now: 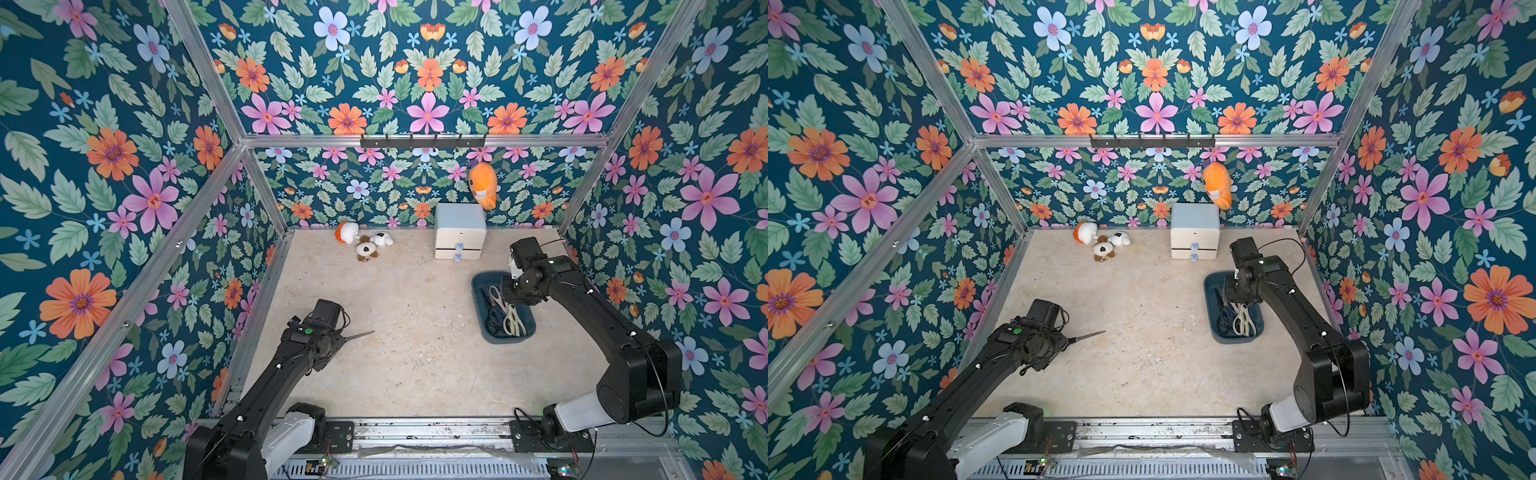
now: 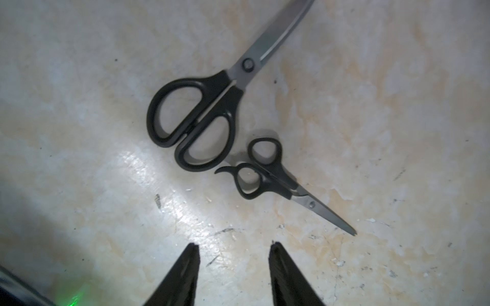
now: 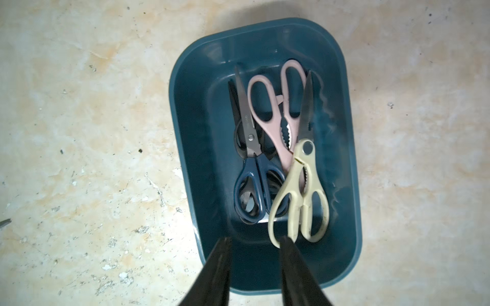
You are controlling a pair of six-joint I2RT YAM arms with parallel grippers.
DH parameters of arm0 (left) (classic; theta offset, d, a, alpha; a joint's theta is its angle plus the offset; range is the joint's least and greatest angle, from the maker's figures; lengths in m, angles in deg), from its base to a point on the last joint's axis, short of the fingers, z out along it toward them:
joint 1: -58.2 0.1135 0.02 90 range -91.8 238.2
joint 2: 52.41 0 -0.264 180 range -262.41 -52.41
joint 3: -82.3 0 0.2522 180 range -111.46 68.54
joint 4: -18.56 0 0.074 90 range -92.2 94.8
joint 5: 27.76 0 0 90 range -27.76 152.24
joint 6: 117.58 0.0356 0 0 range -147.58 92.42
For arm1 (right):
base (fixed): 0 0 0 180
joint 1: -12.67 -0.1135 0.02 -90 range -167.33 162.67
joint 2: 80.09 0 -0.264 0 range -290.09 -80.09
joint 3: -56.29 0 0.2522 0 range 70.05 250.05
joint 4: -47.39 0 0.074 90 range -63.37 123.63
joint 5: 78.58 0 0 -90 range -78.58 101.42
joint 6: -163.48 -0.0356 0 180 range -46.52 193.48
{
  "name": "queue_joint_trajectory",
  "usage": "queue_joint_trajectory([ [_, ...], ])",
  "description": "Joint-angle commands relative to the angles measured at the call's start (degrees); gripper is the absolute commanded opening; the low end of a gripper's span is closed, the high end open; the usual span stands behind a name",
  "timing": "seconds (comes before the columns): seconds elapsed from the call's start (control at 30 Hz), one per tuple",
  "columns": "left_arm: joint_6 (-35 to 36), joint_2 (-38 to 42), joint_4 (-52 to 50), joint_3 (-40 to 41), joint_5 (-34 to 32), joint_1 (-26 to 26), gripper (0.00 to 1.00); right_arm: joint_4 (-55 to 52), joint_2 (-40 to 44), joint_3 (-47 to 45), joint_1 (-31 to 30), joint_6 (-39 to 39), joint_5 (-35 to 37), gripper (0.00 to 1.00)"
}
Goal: Put the scissors into the storage box
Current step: Place the scissors in the storage box, then pick up the scissors from the center of the board.
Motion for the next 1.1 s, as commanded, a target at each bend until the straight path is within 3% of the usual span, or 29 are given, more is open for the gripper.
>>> queue_joint_trajectory([
  [0.0,0.2,0.0,0.5,1.7,7.2,3.6,0.43,-1.3,0.3,-0.1,-1.3,-1.8,-0.6,0.34],
  [0.23,0.3,-4.2,2.6,-1.1,9.7,6.2,0.42,-0.8,1.4,-0.7,-2.4,-2.8,-2.4,0.35],
  [0.37,-0.5,-8.8,2.2,-3.2,12.1,9.2,0.33,-0.9,1.6,-0.8,-2.4,-2.8,-2.3,0.34],
  [0.53,-1.6,-11.6,4.0,-3.6,16.3,12.4,0.31,-0.8,2.5,-2.3,-2.4,-2.8,-1.3,0.34],
  [1.07,-1.1,-16.5,4.6,-3.5,14.6,14.1,0.29,0.8,3.9,-4.8,-2.4,-3.6,0.3,0.34],
])
